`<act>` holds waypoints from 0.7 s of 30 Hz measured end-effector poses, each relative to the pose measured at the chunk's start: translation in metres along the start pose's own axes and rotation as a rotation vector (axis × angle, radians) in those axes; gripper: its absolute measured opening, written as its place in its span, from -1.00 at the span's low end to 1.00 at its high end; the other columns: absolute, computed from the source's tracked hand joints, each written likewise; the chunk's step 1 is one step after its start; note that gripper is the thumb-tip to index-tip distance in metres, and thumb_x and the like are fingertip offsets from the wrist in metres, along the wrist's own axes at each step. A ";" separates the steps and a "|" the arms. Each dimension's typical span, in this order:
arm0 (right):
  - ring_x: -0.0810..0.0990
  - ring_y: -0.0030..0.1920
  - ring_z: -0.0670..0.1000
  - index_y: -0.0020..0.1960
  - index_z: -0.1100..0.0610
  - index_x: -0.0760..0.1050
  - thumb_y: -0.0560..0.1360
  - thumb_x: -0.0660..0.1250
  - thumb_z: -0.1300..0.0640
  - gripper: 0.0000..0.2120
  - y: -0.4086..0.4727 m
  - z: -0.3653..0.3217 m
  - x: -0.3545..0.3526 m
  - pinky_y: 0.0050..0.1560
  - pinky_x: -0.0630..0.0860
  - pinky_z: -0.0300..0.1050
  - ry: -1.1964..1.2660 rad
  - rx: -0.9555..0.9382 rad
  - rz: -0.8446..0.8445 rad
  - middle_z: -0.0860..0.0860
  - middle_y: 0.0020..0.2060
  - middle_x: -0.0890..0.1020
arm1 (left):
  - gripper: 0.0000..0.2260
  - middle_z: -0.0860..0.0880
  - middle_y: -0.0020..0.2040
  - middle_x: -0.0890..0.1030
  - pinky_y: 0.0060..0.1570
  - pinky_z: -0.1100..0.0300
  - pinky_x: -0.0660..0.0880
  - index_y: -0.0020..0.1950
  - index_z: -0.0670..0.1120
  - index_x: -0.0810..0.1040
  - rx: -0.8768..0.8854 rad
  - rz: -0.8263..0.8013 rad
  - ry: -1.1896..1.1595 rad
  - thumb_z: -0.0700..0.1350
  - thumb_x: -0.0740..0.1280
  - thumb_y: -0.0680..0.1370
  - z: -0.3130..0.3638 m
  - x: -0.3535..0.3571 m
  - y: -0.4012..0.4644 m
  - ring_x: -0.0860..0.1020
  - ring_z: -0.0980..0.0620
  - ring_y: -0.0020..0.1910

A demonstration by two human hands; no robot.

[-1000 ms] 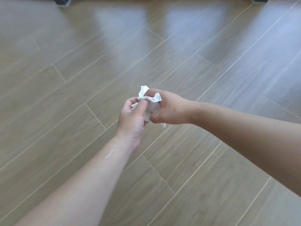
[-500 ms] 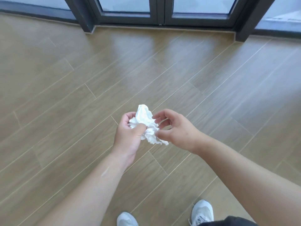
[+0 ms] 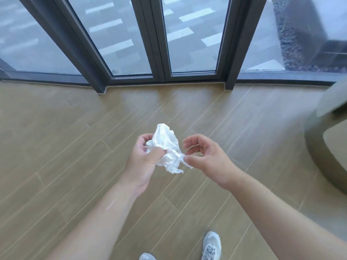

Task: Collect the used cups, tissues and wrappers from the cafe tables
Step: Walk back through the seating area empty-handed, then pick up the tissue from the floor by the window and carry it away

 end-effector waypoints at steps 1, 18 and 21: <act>0.59 -0.04 -0.12 0.02 -0.05 0.58 0.30 0.43 0.13 -0.70 -0.008 -0.011 -0.008 -0.04 0.58 -0.10 -0.001 -0.013 0.009 -0.04 0.04 0.60 | -0.58 0.01 -0.13 0.70 -0.18 0.09 0.55 0.16 -0.08 0.48 0.011 -0.013 0.001 -0.21 0.40 0.31 0.013 0.010 -0.006 0.65 -0.02 -0.16; 0.59 -0.15 -0.11 0.04 0.03 0.58 0.31 0.38 0.10 -0.70 -0.113 -0.138 -0.133 -0.03 0.57 -0.09 0.128 -0.183 0.322 -0.05 -0.03 0.62 | -0.58 -0.01 -0.18 0.70 -0.35 0.15 0.58 0.17 -0.12 0.50 0.102 -0.230 0.031 -0.22 0.37 0.31 0.152 0.159 -0.061 0.67 0.02 -0.27; 0.60 -0.13 -0.16 0.05 0.05 0.58 0.31 0.38 0.11 -0.70 -0.126 -0.147 -0.153 0.04 0.59 -0.06 0.137 -0.202 0.422 -0.04 -0.03 0.63 | -0.60 0.00 -0.17 0.71 -0.34 0.18 0.58 0.14 -0.10 0.52 0.124 -0.276 0.037 -0.23 0.37 0.30 0.166 0.171 -0.053 0.68 0.04 -0.26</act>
Point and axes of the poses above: each hand's wrist, its own y-axis towards the middle knuckle, its own x-axis out of the palm, z = x × y, the point moved 3 cm from there along y, towards the middle knuckle
